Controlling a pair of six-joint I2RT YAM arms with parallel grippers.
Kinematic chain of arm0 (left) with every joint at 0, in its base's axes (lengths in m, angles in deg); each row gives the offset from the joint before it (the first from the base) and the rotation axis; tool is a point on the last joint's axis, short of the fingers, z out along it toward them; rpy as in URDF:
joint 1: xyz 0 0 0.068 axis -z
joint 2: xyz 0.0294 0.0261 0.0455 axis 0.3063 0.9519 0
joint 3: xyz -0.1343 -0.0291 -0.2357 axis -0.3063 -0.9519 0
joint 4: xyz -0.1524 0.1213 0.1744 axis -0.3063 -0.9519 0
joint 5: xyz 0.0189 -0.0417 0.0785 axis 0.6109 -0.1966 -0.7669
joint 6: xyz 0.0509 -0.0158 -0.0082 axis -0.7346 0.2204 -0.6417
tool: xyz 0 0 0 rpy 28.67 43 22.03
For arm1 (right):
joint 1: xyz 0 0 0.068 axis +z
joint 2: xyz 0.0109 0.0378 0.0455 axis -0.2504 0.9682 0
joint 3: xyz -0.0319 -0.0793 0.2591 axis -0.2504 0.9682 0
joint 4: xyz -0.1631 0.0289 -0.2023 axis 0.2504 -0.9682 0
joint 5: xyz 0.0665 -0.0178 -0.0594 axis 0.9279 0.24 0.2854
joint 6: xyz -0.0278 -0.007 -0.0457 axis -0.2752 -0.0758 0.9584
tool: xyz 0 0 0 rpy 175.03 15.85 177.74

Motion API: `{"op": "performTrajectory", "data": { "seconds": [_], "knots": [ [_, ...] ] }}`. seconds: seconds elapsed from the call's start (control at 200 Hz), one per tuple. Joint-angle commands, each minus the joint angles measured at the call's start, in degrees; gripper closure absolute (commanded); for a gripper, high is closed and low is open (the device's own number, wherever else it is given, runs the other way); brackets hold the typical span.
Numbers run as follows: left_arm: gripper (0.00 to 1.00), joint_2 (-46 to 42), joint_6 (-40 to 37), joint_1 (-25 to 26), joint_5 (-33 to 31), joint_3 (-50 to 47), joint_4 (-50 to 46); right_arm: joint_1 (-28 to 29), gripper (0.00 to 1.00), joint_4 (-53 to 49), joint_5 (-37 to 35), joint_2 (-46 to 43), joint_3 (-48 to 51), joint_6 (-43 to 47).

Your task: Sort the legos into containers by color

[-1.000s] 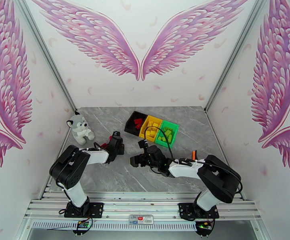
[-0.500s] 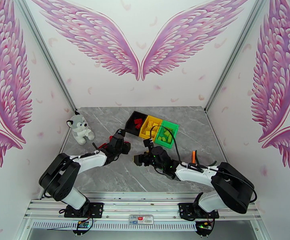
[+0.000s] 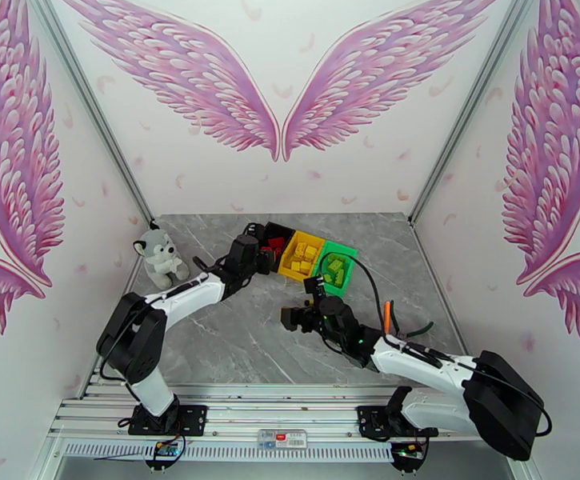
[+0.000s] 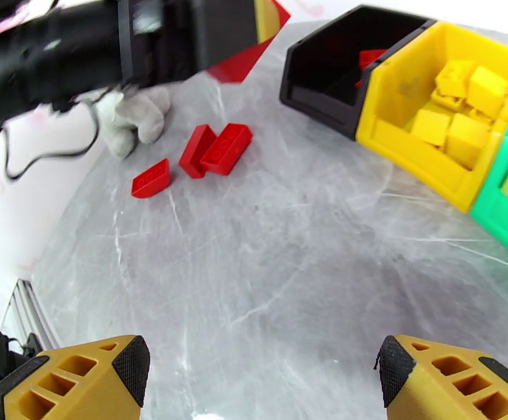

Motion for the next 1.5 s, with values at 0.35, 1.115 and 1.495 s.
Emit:
{"op": "performTrajectory", "data": {
  "seconds": [0.35, 1.115, 1.495],
  "knots": [
    [0.43, 20.0, -3.3, -1.6, -3.2, 27.4, -11.9, -1.0, 0.01, -9.7, -7.9, -15.3, 6.3, 1.6],
    [0.24, -6.3, -0.7, -0.4, -19.6, -6.9, -4.6, -0.9, 0.08, 1.5, 2.9, 1.8, 1.5, 0.3],
    [0.32, -4.6, 0.5, -5.3, -14.4, -13.2, -5.3, -0.4, 0.13, 7.7, 10.7, 15.9, -4.7, -1.1]
  ]
}}
